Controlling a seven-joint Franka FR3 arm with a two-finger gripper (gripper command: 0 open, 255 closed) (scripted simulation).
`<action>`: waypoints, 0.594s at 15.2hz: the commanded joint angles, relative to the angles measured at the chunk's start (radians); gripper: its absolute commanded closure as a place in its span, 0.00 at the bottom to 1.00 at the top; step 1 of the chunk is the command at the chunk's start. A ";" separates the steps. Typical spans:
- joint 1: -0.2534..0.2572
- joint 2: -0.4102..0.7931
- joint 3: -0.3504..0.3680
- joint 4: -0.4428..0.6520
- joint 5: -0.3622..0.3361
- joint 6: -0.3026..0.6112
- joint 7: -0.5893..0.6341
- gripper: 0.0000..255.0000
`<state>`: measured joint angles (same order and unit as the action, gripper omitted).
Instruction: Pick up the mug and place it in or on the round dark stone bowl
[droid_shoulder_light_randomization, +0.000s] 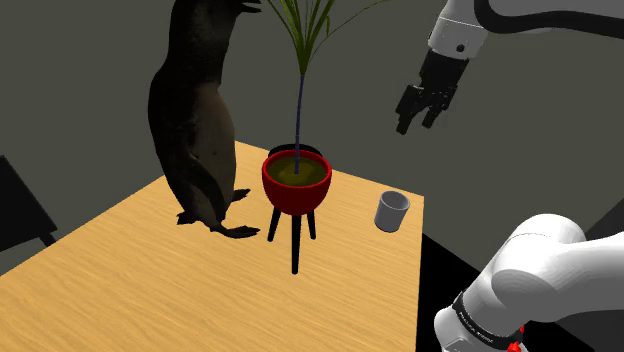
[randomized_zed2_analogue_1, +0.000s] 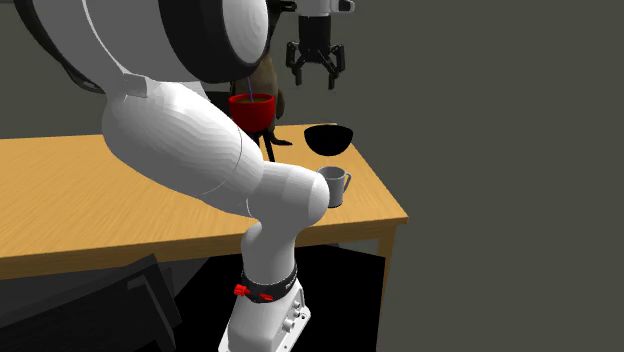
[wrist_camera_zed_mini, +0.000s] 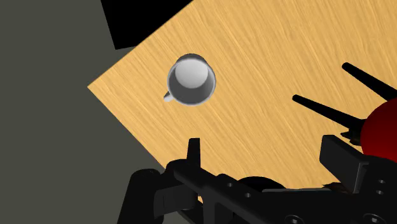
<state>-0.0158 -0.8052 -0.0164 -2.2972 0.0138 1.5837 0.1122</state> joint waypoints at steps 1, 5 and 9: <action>0.000 0.000 0.000 0.000 0.000 0.000 0.000 0.00; -0.001 -0.003 0.009 -0.132 -0.014 0.104 -0.002 0.00; -0.002 0.012 0.017 -0.252 -0.028 0.215 -0.003 0.00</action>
<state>-0.0182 -0.7983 -0.0034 -2.5192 -0.0121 1.7678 0.1068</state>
